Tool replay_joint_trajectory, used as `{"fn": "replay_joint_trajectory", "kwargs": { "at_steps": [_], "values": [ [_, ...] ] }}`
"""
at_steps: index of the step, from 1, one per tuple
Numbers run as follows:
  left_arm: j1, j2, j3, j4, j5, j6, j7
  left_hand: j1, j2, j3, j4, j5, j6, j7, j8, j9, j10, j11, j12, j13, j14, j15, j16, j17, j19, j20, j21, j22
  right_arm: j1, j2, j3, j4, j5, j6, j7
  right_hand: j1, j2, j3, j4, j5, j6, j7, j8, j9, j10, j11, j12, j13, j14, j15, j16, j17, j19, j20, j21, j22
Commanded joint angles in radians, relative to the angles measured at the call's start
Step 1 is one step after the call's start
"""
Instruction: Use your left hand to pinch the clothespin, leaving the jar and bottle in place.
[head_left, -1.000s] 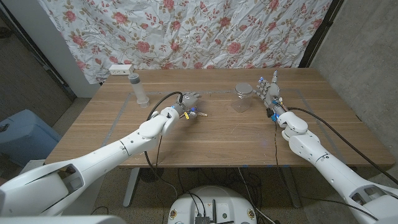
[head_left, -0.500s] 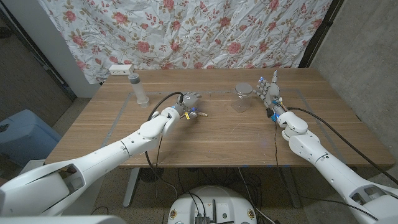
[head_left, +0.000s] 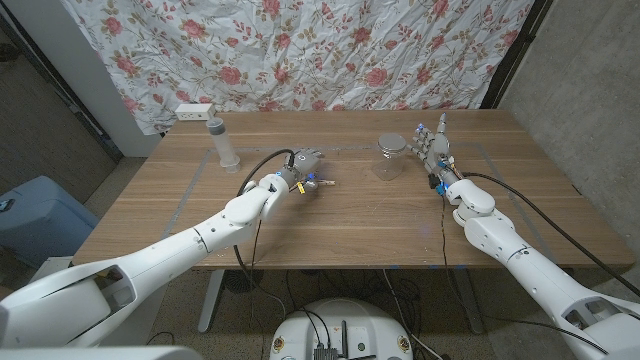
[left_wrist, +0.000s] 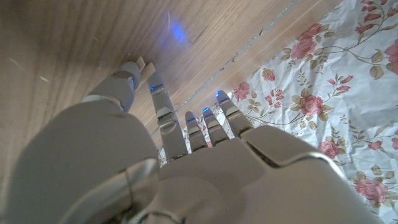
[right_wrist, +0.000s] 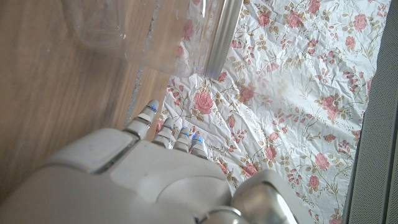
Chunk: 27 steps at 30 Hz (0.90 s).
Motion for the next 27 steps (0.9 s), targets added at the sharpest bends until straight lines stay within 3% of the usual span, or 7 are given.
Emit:
{"fn": "replay_joint_trajectory", "kwargs": {
  "at_steps": [1, 27],
  "values": [
    [0.008, 0.006, -0.009, -0.007, 0.000, 0.000, 0.026, 0.011, -0.001, -0.006, 0.002, -0.002, 0.014, -0.006, 0.001, 0.003, 0.013, 0.002, 0.007, -0.001, 0.011, -0.002, 0.005, 0.003, 0.014, -0.002, 0.002, 0.004, 0.000, 0.000, 0.000, 0.001, 0.001, 0.001, 0.003, 0.000, 0.072, -0.005, 0.000, 0.006, -0.002, -0.009, 0.006, 0.002, 0.002, -0.007, 0.007, 0.002, -0.009, -0.035, 0.006, 0.003, 0.006, -0.002, 0.004, 0.005],
    [0.010, 0.011, -0.033, -0.019, -0.022, -0.016, 0.067, 0.024, 0.008, -0.015, 0.004, -0.001, 0.024, -0.009, -0.007, 0.005, 0.030, 0.002, 0.005, -0.001, 0.027, -0.005, 0.003, 0.003, 0.022, 0.000, -0.004, 0.005, -0.001, -0.001, 0.000, -0.001, 0.001, 0.000, 0.002, 0.000, 0.072, -0.005, 0.000, 0.006, -0.002, -0.007, 0.006, 0.002, 0.000, -0.007, 0.007, 0.002, -0.010, -0.035, 0.006, 0.003, 0.007, -0.003, 0.005, 0.005]
  ]
}}
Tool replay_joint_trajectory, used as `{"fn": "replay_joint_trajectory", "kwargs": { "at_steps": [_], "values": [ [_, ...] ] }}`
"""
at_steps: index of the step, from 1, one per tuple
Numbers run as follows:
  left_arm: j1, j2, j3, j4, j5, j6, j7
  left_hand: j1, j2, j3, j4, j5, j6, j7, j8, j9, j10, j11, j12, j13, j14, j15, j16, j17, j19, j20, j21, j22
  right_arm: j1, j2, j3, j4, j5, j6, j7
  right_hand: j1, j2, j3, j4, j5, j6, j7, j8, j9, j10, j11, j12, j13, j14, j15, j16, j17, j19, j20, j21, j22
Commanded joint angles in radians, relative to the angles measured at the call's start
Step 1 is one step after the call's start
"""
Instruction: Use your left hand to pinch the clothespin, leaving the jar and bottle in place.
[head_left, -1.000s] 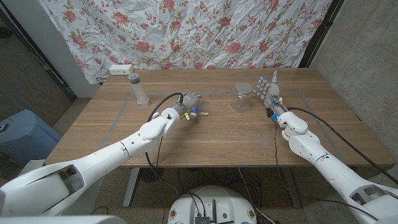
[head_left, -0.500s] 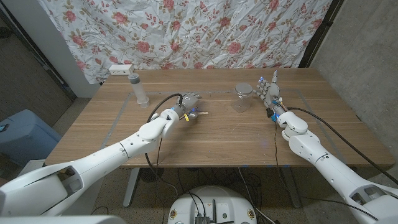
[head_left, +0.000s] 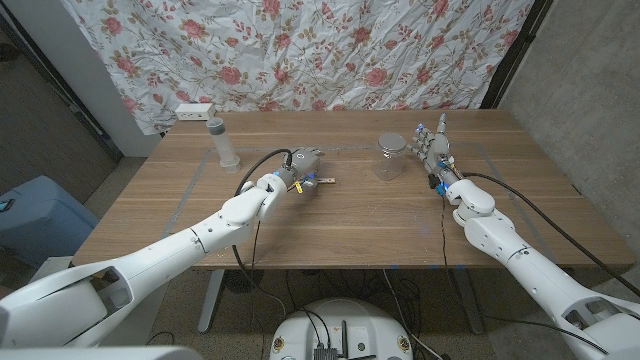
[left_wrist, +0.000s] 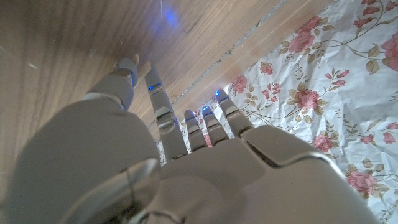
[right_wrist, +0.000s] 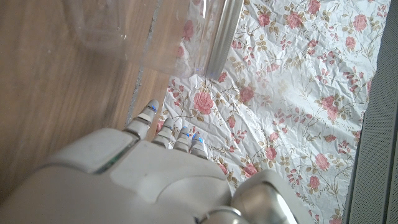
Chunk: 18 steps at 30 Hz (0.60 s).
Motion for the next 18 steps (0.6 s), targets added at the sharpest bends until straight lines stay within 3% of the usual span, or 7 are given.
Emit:
{"fn": "replay_joint_trajectory", "kwargs": {
  "at_steps": [1, 18],
  "values": [
    [0.002, 0.002, -0.012, -0.009, -0.009, -0.005, 0.017, 0.010, 0.001, -0.003, 0.001, -0.001, 0.003, 0.002, -0.002, 0.005, 0.010, -0.001, 0.005, -0.001, 0.007, 0.000, 0.002, 0.003, 0.010, 0.001, -0.005, 0.005, 0.000, -0.001, 0.000, -0.001, 0.001, 0.000, 0.001, 0.000, 0.072, -0.005, 0.000, 0.006, -0.002, -0.007, 0.006, 0.002, 0.000, -0.007, 0.007, 0.002, -0.010, -0.036, 0.006, 0.003, 0.007, -0.003, 0.005, 0.005],
    [0.023, 0.025, -0.047, -0.051, -0.035, -0.001, 0.024, 0.014, 0.006, -0.011, 0.002, 0.000, 0.011, 0.002, -0.007, 0.006, 0.018, -0.004, 0.003, -0.001, 0.011, -0.002, 0.000, 0.003, 0.013, -0.001, -0.008, 0.005, 0.000, -0.001, 0.000, -0.001, 0.001, 0.000, 0.001, 0.000, 0.072, -0.005, 0.000, 0.006, -0.001, -0.008, 0.006, 0.002, 0.002, -0.007, 0.007, 0.002, -0.009, -0.035, 0.006, 0.003, 0.006, -0.003, 0.004, 0.005]
  ]
}}
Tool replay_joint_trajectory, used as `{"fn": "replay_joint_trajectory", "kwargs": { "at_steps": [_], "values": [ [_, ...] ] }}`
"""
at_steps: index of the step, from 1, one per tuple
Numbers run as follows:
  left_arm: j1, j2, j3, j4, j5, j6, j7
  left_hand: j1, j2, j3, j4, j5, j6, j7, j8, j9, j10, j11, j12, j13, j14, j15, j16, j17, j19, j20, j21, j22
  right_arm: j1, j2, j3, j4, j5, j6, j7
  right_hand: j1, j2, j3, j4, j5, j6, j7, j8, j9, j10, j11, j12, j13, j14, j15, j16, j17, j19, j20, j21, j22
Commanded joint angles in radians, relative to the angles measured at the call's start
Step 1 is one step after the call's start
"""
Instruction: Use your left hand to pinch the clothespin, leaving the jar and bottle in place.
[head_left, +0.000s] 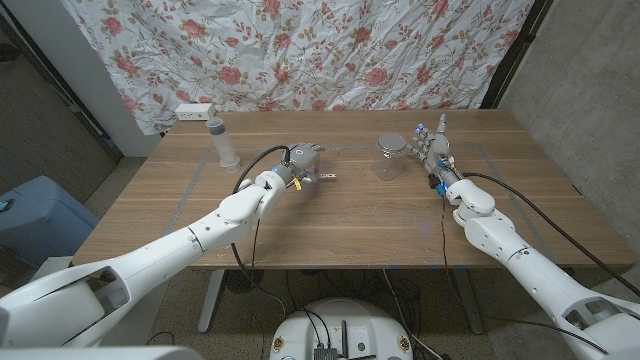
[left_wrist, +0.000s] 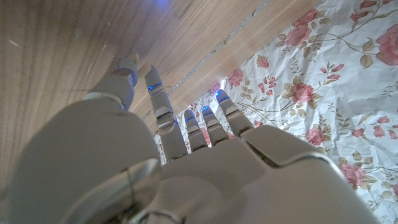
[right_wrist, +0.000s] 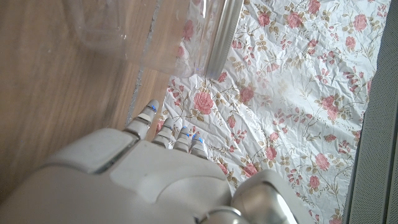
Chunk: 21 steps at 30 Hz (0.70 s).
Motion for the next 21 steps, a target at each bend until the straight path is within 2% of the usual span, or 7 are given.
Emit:
{"fn": "replay_joint_trajectory", "kwargs": {
  "at_steps": [1, 10, 21],
  "values": [
    [0.016, 0.015, -0.030, -0.031, -0.028, 0.001, 0.004, 0.013, 0.005, -0.003, 0.002, 0.000, 0.010, 0.000, -0.006, 0.004, 0.015, -0.001, 0.003, -0.001, 0.012, -0.002, 0.000, 0.003, 0.013, -0.001, -0.004, 0.005, 0.000, 0.000, 0.000, -0.001, 0.000, 0.000, 0.001, 0.000, 0.072, -0.005, 0.000, 0.006, -0.001, -0.008, 0.006, 0.002, 0.002, -0.006, 0.007, 0.002, -0.009, -0.034, 0.006, 0.003, 0.006, -0.003, 0.004, 0.005],
    [0.032, 0.018, -0.054, -0.047, -0.061, -0.003, 0.027, 0.015, 0.007, -0.007, 0.003, 0.000, 0.014, 0.000, -0.008, 0.005, 0.018, -0.001, 0.002, -0.001, 0.017, -0.003, 0.000, 0.003, 0.014, 0.000, -0.006, 0.005, 0.000, 0.000, 0.000, -0.001, 0.000, 0.000, 0.001, 0.000, 0.072, -0.005, 0.000, 0.006, -0.002, -0.007, 0.006, 0.002, 0.001, -0.007, 0.007, 0.002, -0.009, -0.034, 0.006, 0.003, 0.007, -0.003, 0.004, 0.005],
    [0.056, 0.029, -0.097, -0.042, -0.164, -0.048, 0.071, 0.016, 0.009, -0.013, 0.004, 0.000, 0.021, -0.003, -0.010, 0.005, 0.022, -0.004, 0.000, -0.001, 0.018, -0.004, -0.002, 0.003, 0.011, 0.001, -0.009, 0.005, 0.000, -0.001, 0.000, -0.002, 0.001, -0.001, 0.001, 0.000, 0.072, -0.005, 0.000, 0.006, -0.002, -0.007, 0.006, 0.002, 0.001, -0.006, 0.007, 0.002, -0.009, -0.034, 0.006, 0.003, 0.007, -0.002, 0.004, 0.005]
  ]
}}
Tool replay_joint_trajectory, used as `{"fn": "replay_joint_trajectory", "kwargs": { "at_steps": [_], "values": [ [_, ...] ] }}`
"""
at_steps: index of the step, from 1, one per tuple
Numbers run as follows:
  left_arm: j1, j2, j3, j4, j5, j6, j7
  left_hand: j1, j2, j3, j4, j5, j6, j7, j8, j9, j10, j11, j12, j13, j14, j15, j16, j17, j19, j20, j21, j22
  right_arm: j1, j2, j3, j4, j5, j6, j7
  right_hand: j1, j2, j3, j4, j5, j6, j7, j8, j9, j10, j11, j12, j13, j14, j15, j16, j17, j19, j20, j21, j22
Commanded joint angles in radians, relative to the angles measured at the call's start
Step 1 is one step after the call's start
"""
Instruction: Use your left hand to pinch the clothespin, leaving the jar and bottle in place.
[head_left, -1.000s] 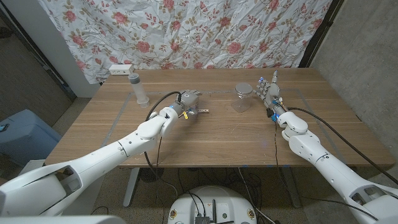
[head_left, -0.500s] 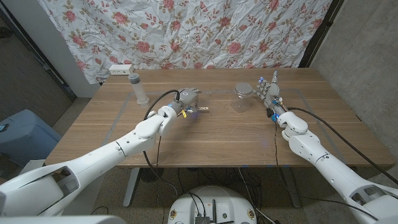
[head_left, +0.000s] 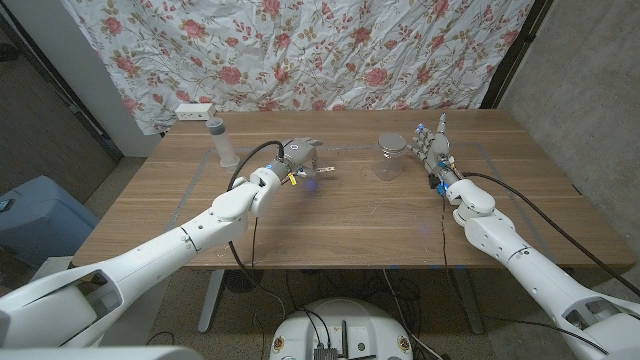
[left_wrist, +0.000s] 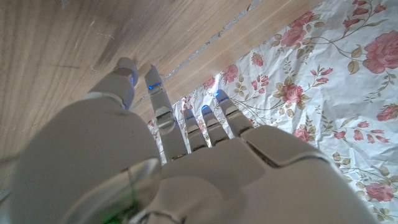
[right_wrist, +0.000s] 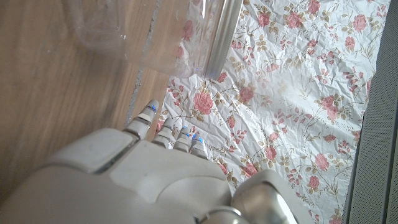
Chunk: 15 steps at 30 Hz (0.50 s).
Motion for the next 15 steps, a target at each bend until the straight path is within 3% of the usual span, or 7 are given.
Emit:
{"fn": "replay_joint_trajectory", "kwargs": {
  "at_steps": [1, 15],
  "values": [
    [0.023, 0.009, -0.041, 0.002, -0.092, -0.040, 0.041, 0.009, 0.002, -0.006, 0.003, 0.000, 0.009, -0.003, -0.003, 0.001, 0.011, -0.004, 0.000, -0.001, 0.007, -0.004, -0.002, 0.003, 0.006, 0.004, -0.002, 0.005, 0.000, 0.001, 0.000, -0.001, -0.001, -0.001, -0.004, 0.000, 0.072, -0.005, 0.000, 0.006, -0.002, -0.007, 0.006, 0.002, 0.001, -0.006, 0.007, 0.002, -0.009, -0.035, 0.006, 0.003, 0.007, -0.003, 0.004, 0.005],
    [0.032, 0.001, -0.059, 0.028, -0.157, -0.060, 0.091, 0.010, 0.005, -0.014, 0.004, 0.000, 0.020, -0.007, -0.005, 0.002, 0.022, -0.011, 0.001, -0.001, 0.012, -0.006, -0.002, 0.003, 0.005, 0.005, -0.005, 0.005, 0.000, 0.001, 0.000, 0.001, -0.001, 0.000, -0.003, 0.000, 0.072, -0.005, 0.000, 0.006, -0.002, -0.007, 0.006, 0.002, 0.001, -0.007, 0.007, 0.002, -0.009, -0.035, 0.006, 0.003, 0.006, -0.002, 0.004, 0.005]
  ]
}}
